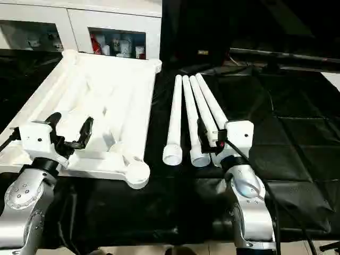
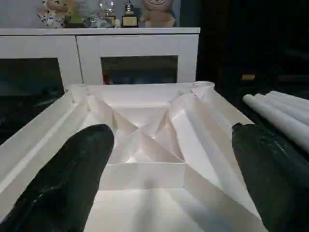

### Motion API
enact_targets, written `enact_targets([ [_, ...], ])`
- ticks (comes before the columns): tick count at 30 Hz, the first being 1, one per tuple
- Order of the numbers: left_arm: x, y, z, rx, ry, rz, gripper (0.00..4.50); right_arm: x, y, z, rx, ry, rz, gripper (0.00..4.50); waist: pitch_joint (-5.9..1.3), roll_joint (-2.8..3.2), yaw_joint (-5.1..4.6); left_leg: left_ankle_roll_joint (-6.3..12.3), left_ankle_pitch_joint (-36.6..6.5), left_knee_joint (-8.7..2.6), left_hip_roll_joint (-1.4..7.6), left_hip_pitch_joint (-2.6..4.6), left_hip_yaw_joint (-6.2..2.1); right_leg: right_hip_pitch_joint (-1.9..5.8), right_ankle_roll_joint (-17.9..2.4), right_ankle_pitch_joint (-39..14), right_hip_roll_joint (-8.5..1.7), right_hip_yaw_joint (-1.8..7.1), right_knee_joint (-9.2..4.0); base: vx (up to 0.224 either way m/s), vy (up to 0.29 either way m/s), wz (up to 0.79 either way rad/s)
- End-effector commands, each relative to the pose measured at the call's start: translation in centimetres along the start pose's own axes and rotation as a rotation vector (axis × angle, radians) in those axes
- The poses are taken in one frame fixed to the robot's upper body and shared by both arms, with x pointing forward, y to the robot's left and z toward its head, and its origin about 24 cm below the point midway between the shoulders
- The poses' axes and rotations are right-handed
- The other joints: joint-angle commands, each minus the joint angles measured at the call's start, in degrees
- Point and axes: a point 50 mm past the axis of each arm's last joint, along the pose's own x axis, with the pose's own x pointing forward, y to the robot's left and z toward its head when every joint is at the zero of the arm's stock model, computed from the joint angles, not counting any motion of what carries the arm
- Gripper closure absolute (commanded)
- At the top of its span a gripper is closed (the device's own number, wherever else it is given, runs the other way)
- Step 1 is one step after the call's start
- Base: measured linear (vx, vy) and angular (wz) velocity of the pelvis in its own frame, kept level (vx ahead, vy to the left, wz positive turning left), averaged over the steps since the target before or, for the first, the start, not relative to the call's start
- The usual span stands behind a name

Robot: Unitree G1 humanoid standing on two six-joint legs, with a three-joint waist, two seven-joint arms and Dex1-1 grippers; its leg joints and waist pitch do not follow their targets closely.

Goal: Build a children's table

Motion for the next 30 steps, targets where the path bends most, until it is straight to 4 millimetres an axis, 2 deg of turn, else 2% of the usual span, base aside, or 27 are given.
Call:
enact_targets([
  [1, 0.1, -0.2, 0.5, -0.003, -0.025, -0.014, 0.11, -0.2, -0.4, 0.0, -0.001, 0.002, -0.015, 0.03, -3.04, 0.71, 0.06, -1.06, -12.96, -4.99, 0.97, 0.24, -0.72, 1.8, -6.49, -12.66, -3.81, 1.81, -4.16, 0.0, 0.0, 0.0],
  [17, 0.1, -0.2, 0.5, -0.003, -0.025, -0.014, 0.11, -0.2, -0.4, 0.0, -0.001, 0.002, -0.015, 0.03, -3.03, 0.68, 0.08, -1.05, -12.94, -4.98, 0.95, 0.22, -0.7, 1.81, -6.45, -12.73, -3.83, 1.83, -4.18, 0.0, 0.0, 0.0],
  [18, -0.4, 0.7, 0.4, -0.03, 0.196, 0.148, 0.11, -1.2, -3.2, 0.1, 0.106, 0.107, -0.085, 0.03, -3.05, 0.69, 0.08, -1.04, -12.85, -4.96, 0.94, 0.21, -0.7, 1.84, -6.46, -12.63, -3.84, 1.84, -4.17, 0.0, 0.0, 0.0],
  [19, -0.2, 0.7, 0.5, -0.003, 0.203, 0.143, 0.11, -1.1, -3.2, 0.2, 0.108, 0.103, -0.078, 0.03, -3.07, 0.31, 1.21, -0.45, -9.05, -4.65, 1.0, 0.46, -1.08, 2.52, -7.08, -9.22, -4.22, 1.81, -3.01, 0.0, 0.0, 0.0],
  [20, 0.0, 0.7, 0.6, 0.016, 0.199, 0.132, 0.11, -1.1, -3.0, 0.4, 0.106, 0.094, -0.069, 0.03, -2.72, 0.3, 1.22, -0.26, -9.54, -4.69, 0.91, 0.47, -0.79, 1.85, -6.63, -10.3, -3.87, 1.69, -3.84, 0.0, 0.0, 0.0],
  [21, 0.2, 0.7, 0.6, 0.029, 0.197, 0.126, 0.05, -1.0, -2.9, 0.4, 0.104, 0.089, -0.063, 0.01, -2.75, 0.03, 1.31, -0.28, -10.83, -4.82, 0.61, 0.41, -0.68, 1.82, -5.83, -13.13, -3.65, 1.58, -4.2, 0.0, 0.0, 0.0],
  [22, 0.3, 0.7, 0.7, 0.033, 0.193, 0.122, 0.05, -1.0, -2.8, 0.5, 0.111, 0.078, -0.059, 0.01, -2.79, -0.1, 1.47, -0.59, -11.41, -4.93, 0.73, 0.32, -0.74, 1.76, -5.28, -14.39, -3.74, 1.61, -4.32, 0.0, 0.0, 0.0],
  [26, 0.4, 0.7, 0.7, 0.027, 0.19, 0.116, 0.05, -1.0, -2.8, 0.6, 0.11, 0.075, -0.058, 0.01, -2.95, -0.15, 1.64, -0.86, -11.63, -5.01, 0.85, 0.37, -0.85, 1.67, -5.42, -14.18, -3.92, 1.61, -4.23, 0.0, 0.0, 0.0],
  [30, 0.4, 0.7, 1.3, 0.025, 0.197, 0.128, 0.05, -0.9, -2.8, 0.9, 0.124, 0.078, -0.052, 0.01, -3.05, -0.32, 1.85, -0.79, -10.13, -4.94, 0.79, 0.23, -0.84, 1.97, -5.67, -11.93, -3.97, 1.63, -3.94, 0.0, 0.0, 0.0],
])
